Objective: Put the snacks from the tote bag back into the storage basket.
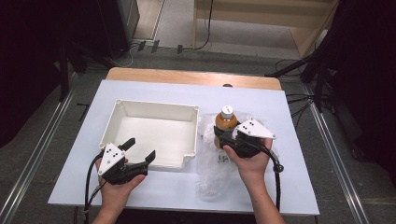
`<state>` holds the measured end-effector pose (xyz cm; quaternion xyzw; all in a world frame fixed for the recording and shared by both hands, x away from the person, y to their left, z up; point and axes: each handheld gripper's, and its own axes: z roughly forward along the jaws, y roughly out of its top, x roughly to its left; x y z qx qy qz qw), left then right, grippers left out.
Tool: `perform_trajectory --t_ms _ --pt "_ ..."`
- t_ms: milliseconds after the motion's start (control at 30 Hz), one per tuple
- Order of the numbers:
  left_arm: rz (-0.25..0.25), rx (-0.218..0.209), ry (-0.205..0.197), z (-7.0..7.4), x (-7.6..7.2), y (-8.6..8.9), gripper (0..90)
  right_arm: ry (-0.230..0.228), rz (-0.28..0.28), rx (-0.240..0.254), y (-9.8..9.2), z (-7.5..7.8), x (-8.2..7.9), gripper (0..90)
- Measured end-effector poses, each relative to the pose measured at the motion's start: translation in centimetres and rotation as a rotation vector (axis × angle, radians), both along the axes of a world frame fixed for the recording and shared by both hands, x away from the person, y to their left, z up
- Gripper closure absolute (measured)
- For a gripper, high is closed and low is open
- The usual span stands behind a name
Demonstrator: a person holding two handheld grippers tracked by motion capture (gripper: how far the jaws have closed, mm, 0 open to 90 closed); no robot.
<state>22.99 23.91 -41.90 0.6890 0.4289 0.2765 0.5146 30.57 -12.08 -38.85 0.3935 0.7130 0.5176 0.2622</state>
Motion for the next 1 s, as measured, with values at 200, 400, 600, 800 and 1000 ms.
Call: perform_trajectory --t_ms 200,400,600,800,1000 --pt "0.022 -0.001 -0.006 0.1 -0.6 0.6 17.1 0.009 0.017 0.002 0.8 -0.1 0.3 37.2" --pt "0.044 -0.007 -0.006 0.3 -1.2 1.5 17.3 0.008 0.034 0.000 1.6 0.2 0.6 37.2" --pt "0.071 -0.012 -0.011 0.5 -1.8 2.6 17.4 0.004 0.045 0.010 2.2 0.9 0.9 37.3" --pt "0.099 -0.013 -0.008 0.5 -2.4 3.6 17.5 -0.001 0.059 0.015 3.1 1.5 1.3 37.2" --pt "0.129 -0.017 -0.001 0.4 -2.7 4.6 17.6 -0.015 0.069 0.027 3.7 2.1 1.5 37.2"
